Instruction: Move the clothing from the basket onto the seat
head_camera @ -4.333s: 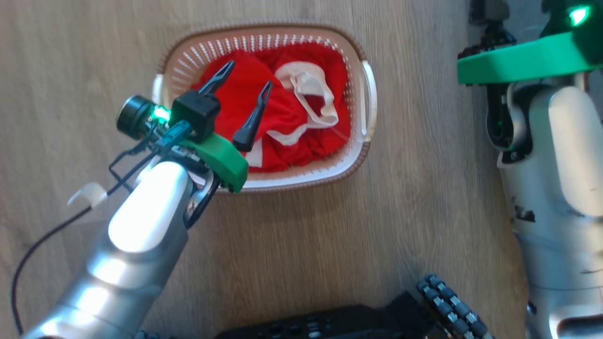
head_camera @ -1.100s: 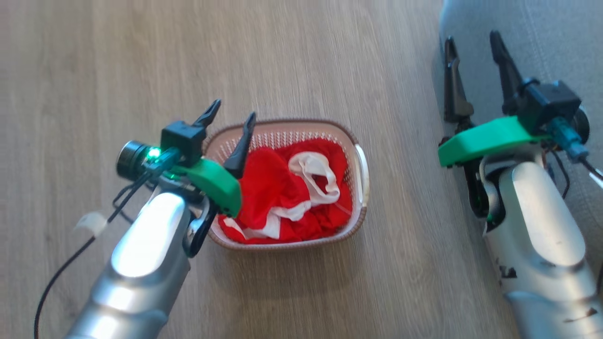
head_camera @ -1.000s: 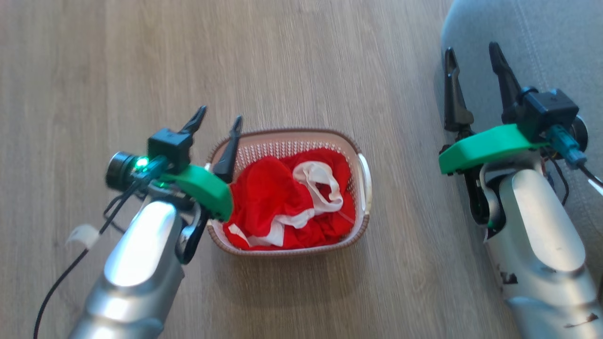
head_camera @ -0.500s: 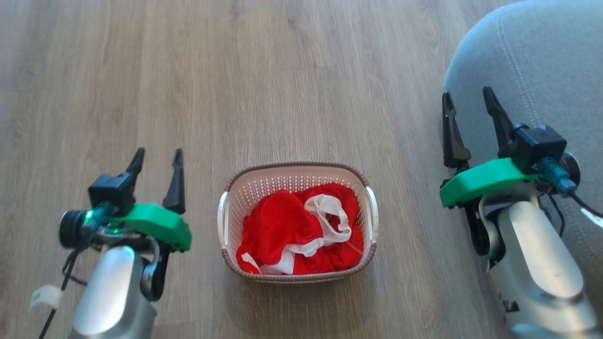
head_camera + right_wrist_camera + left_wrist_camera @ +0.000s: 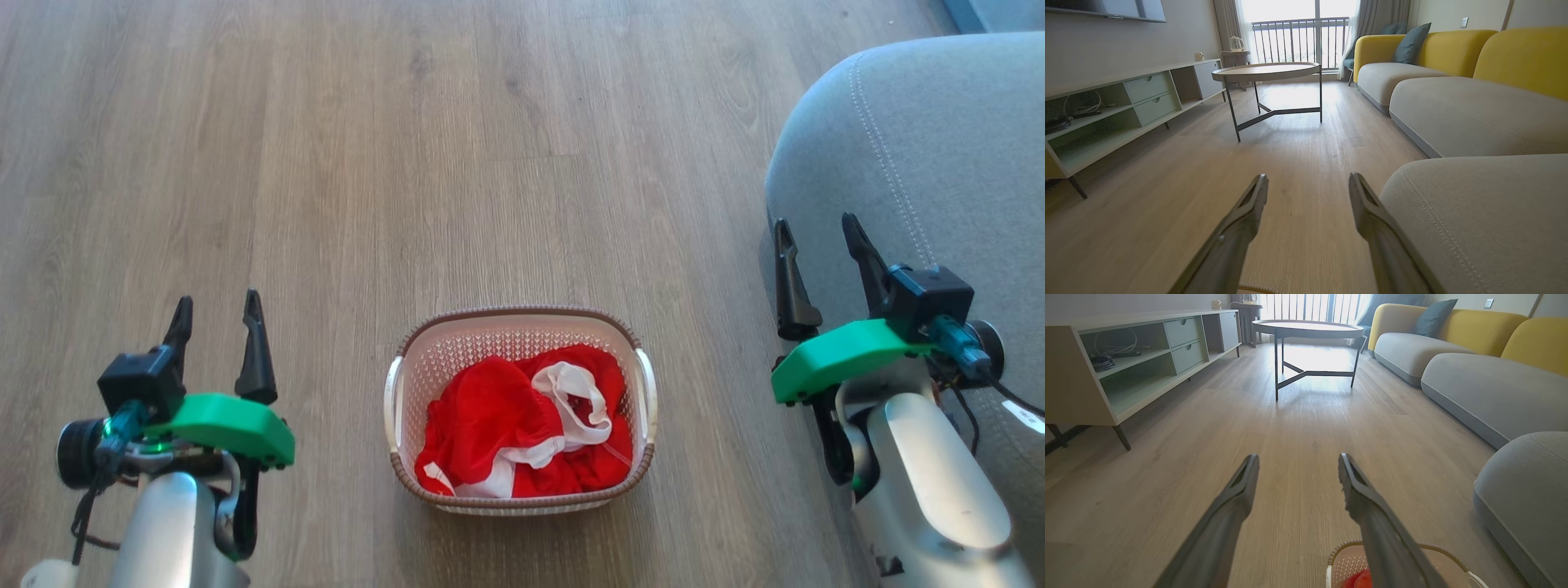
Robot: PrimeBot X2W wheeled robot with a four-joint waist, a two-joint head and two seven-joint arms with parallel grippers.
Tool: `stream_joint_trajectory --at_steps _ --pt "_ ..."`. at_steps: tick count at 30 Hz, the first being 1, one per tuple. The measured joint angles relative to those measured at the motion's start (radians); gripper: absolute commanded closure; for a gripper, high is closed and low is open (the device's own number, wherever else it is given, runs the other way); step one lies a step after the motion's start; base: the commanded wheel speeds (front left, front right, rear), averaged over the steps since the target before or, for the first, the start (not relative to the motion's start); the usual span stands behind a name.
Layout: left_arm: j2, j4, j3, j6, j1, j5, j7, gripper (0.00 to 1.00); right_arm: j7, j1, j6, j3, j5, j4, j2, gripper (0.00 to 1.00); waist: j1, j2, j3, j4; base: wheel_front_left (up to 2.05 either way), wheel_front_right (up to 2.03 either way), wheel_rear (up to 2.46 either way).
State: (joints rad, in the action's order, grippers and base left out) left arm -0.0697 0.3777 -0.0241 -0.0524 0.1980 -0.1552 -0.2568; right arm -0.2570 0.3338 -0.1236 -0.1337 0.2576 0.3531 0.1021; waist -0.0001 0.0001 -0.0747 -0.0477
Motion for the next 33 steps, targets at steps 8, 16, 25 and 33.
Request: stream_joint_trajectory --at_steps 8,16,25,33 --pt "0.015 -0.023 -0.026 -0.009 -0.033 0.025 0.000 0.00 0.000 -0.006 0.000 0.002 0.009 0.042 0.000 0.00 0.0000 0.0000 0.004 0.007 0.00 0.00 0.00" --pt "0.022 -0.033 -0.042 -0.010 -0.036 0.044 0.000 0.00 0.000 -0.010 0.000 0.002 0.009 0.062 0.000 0.00 0.0000 0.0000 0.004 0.011 0.00 0.00 0.00" --pt "0.024 -0.027 -0.020 -0.028 -0.036 0.060 0.000 0.00 0.000 -0.010 0.000 0.003 0.009 0.049 0.000 0.00 0.0000 0.0000 -0.018 0.011 0.00 0.00 0.00" --pt "0.025 0.000 0.075 -0.056 -0.020 0.060 0.000 0.00 0.000 0.031 0.000 0.012 0.002 -0.023 -0.005 0.00 0.0000 0.0000 -0.104 0.010 0.00 0.00 0.00"
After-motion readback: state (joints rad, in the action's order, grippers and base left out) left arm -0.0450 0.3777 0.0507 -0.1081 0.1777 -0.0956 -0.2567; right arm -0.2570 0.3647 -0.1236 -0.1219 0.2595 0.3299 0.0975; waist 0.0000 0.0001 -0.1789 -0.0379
